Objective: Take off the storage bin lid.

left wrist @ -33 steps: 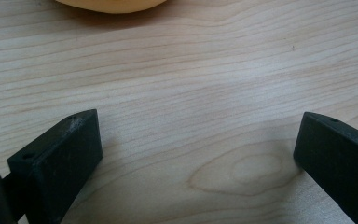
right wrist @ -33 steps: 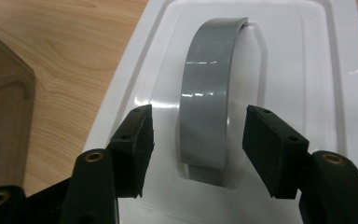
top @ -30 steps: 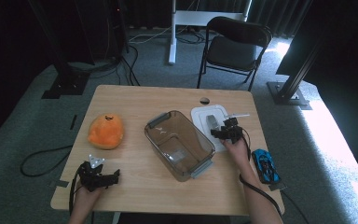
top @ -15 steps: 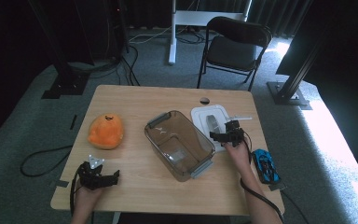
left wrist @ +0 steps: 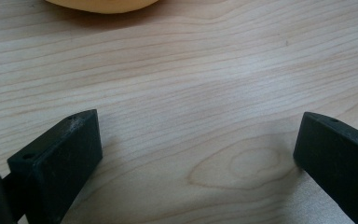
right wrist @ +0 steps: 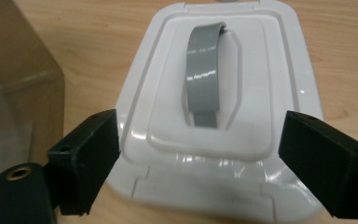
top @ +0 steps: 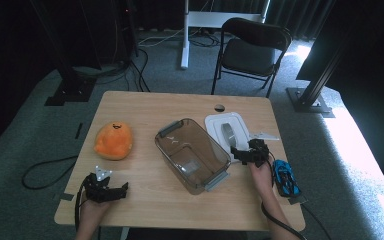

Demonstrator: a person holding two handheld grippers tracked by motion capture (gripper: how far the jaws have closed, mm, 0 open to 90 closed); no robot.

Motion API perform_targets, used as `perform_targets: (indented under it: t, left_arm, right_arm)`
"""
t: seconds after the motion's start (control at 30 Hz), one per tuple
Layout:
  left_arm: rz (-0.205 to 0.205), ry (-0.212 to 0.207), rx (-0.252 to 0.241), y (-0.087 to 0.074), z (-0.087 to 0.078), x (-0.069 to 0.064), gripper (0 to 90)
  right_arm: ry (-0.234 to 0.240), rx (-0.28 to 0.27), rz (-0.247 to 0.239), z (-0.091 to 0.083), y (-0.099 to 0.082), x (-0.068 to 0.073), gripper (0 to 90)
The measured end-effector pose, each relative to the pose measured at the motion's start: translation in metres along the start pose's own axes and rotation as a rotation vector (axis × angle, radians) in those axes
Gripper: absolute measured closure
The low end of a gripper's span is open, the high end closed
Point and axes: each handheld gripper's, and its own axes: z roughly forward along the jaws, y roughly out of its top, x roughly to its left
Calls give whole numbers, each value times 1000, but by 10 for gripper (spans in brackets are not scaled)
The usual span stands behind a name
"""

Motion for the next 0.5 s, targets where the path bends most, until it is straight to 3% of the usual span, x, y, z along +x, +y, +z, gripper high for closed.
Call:
perform_targets:
  t: [0.13, 0.27, 0.5]
  left_arm:
    - [3, -2, 0, 0, 0, 0, 14]
    - [5, -3, 1, 0, 0, 0, 14]
    - [4, -3, 0, 0, 0, 0, 14]
  right_arm:
    - [-5, -3, -27, -8, -13, 5, 124]
    - [27, -26, -40, -17, -24, 7, 124]
    - [33, 3, -66, -25, -46, 8, 123]
